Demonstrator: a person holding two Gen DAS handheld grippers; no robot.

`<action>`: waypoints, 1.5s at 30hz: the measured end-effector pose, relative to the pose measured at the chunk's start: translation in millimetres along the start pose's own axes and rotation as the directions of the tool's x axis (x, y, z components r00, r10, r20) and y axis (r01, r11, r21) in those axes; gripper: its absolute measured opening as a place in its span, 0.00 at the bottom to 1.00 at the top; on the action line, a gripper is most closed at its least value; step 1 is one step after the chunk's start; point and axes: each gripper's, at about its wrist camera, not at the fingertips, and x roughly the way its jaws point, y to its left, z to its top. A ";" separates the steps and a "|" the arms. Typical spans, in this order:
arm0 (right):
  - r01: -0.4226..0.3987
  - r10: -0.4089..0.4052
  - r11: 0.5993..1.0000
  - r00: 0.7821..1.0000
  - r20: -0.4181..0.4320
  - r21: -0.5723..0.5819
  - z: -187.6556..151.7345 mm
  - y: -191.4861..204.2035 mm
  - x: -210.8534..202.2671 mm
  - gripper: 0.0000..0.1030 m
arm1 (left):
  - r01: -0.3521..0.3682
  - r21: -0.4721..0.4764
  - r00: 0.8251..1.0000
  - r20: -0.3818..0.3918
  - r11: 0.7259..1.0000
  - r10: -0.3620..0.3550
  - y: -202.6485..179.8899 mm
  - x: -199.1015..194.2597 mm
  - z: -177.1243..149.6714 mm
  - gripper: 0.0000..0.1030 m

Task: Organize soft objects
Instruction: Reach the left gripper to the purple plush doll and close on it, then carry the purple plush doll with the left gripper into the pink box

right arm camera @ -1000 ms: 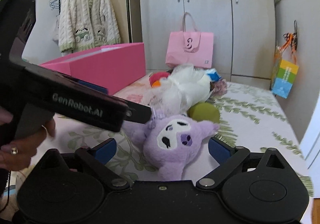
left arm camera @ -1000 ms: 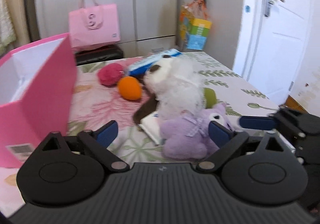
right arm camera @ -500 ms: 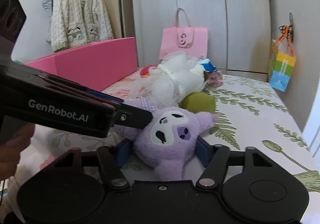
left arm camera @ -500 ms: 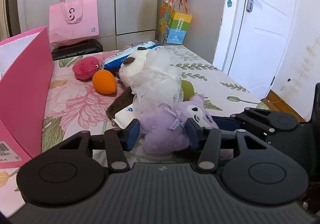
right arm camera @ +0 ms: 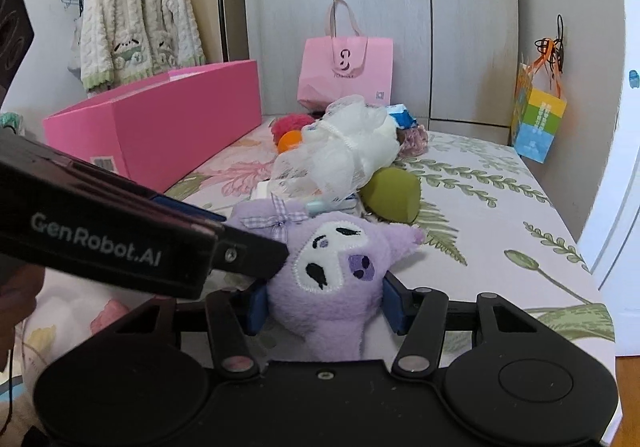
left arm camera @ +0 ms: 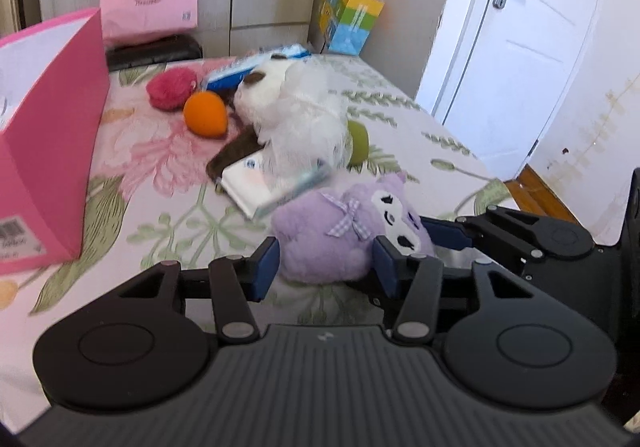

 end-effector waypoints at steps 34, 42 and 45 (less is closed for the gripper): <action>-0.267 0.259 0.884 0.963 -0.074 -0.384 98.0 162.2 -39.6 0.60 | -0.156 -0.065 0.988 -0.012 0.986 0.156 92.8 -176.8 15.2 0.47; -0.241 0.264 0.867 0.964 -0.007 -0.435 151.1 171.3 -10.3 0.60 | -0.152 -0.040 0.985 0.080 0.988 0.154 131.3 -175.9 60.6 0.47; -0.246 0.266 0.864 0.964 -0.016 -0.439 172.0 167.9 11.9 0.60 | -0.139 -0.044 0.986 0.083 0.989 0.142 151.7 -164.2 80.9 0.47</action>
